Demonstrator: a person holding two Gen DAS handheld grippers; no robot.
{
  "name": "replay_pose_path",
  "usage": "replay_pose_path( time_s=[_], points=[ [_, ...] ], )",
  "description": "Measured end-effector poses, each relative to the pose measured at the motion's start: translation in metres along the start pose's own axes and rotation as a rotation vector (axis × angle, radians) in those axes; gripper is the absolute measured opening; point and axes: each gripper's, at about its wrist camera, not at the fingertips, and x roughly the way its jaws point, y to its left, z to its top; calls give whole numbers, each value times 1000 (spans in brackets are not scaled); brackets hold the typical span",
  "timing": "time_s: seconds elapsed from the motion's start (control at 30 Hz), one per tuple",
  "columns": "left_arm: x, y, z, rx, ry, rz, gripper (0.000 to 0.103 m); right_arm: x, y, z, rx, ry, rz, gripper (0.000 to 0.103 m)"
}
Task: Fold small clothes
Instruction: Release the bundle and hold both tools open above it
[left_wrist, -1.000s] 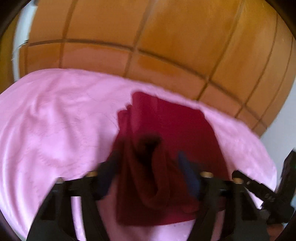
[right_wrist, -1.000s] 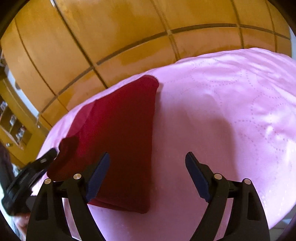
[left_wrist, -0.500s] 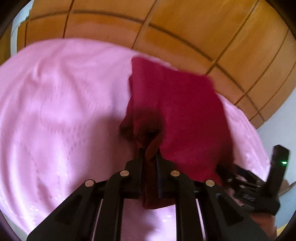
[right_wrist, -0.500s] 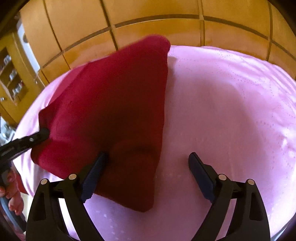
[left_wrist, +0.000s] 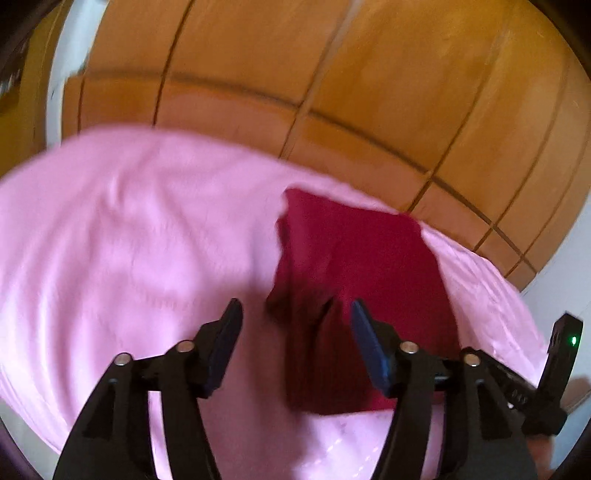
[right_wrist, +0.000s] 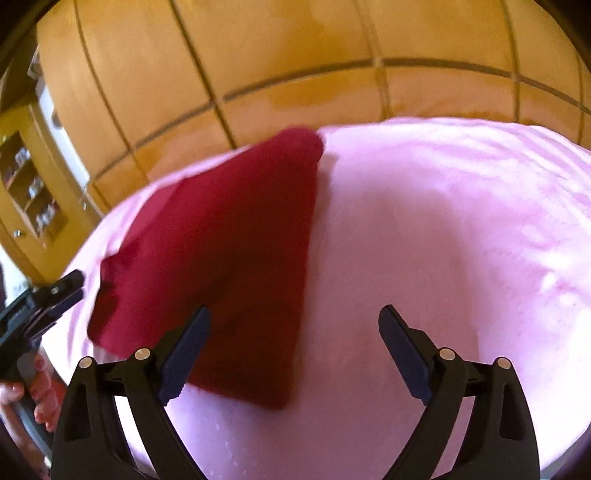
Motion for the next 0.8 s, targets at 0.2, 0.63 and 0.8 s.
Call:
replay_pose_path(
  time_s=[0.2,0.63,0.8],
  points=[
    [26,-64,21,204,13,-9,74,11,-11,38,24,9,-118,92],
    [117,-74,25,349,105,91,84,63,4,90,2,20,-148,95],
    [123,-68,19,338,79,64,84,106,7,94,-74,44,-258,99]
  ],
)
